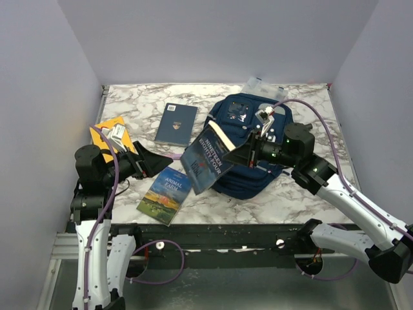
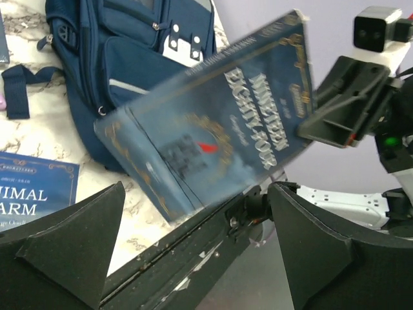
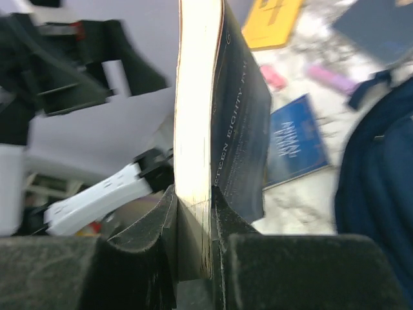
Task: Pack the student bag
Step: Pick up the book from the center of the board.
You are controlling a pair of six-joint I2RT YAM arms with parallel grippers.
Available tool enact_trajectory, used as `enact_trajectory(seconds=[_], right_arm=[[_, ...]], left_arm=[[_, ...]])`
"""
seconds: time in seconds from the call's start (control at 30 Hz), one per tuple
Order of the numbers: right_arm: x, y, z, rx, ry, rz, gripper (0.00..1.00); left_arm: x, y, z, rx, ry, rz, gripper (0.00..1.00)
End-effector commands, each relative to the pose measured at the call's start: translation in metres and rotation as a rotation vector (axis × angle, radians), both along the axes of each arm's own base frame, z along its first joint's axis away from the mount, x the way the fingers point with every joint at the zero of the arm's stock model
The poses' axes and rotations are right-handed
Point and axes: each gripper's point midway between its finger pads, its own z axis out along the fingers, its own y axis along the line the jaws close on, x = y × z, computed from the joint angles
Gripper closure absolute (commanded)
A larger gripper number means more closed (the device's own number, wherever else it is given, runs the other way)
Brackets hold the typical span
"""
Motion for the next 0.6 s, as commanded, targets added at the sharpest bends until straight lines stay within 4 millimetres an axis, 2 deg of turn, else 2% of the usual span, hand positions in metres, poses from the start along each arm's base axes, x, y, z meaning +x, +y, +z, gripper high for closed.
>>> enact_trajectory(seconds=[0.0,0.2,0.3,0.47,0.57], right_arm=[[-0.058,0.008,0.075,0.253,-0.053,0.271,0.99],[-0.053,0.016,0.094,0.319,0.004,0.286,0.99],[-0.056,0.016,0.114,0.391,0.012,0.327,0.99],[-0.058,0.015,0.149,0.499,0.023,0.401,0.99],[-0.056,0.015,0.160,0.538,0.044,0.420,0.99]], left_arm=[[-0.010,0.003,-0.013,0.038,-0.040,0.020,0.04],[-0.001,0.015,-0.023,-0.048,0.021,0.192,0.04],[-0.005,0.010,-0.010,-0.095,-0.021,0.166,0.02],[-0.004,0.010,0.008,-0.155,0.026,0.189,0.02],[-0.003,0.016,0.020,-0.186,0.007,0.241,0.02]])
